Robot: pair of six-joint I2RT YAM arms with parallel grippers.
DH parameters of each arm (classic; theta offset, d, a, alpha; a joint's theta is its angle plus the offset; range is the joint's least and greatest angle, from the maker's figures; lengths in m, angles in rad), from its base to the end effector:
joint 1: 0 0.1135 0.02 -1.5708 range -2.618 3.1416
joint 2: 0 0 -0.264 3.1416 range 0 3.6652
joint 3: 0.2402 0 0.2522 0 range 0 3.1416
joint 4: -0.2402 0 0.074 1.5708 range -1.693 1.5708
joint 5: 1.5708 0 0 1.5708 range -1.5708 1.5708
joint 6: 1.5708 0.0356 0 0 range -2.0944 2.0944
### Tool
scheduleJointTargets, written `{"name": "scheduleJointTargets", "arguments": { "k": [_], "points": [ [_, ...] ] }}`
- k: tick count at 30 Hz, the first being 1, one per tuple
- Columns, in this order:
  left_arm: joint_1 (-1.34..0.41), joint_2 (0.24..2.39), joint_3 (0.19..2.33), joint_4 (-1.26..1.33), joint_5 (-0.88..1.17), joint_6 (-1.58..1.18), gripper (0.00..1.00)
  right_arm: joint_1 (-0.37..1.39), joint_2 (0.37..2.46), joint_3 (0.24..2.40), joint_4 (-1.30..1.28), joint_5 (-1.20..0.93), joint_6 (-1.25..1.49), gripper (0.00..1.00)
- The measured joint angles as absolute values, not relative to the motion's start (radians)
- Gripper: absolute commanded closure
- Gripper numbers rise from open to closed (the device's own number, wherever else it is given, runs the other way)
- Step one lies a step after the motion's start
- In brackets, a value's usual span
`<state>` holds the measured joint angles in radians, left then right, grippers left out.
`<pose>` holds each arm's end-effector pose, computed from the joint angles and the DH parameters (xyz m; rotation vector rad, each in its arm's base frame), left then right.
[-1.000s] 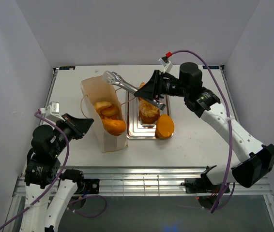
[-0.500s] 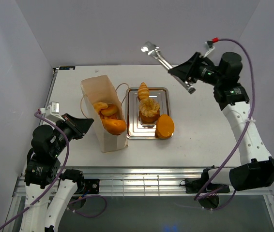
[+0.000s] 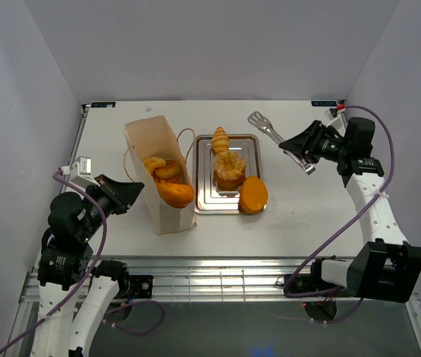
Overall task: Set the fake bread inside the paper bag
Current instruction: Pick up the fake bread from the plate.
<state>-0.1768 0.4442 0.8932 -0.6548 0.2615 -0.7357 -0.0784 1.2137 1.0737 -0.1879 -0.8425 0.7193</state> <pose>0.0795 -0.0235 0.3652 -0.3197 1.8299 -0.8795 0.2724 0.0052 0.3546 0.1740 1.9639 1.2218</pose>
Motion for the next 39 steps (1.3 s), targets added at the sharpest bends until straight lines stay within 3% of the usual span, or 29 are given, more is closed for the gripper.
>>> {"name": "scheduleJointTargets", "arguments": {
  "k": [8,39],
  "points": [
    [-0.177,0.443,0.893,-0.654,0.262,-0.733,1.00,-0.045,1.243,0.963,-0.350,-0.737,0.573,0.50],
    [-0.177,0.437,0.891,-0.651,0.262,-0.730,1.00,0.186,1.278,0.885,-0.390,-0.540,0.459,0.50]
  ]
}}
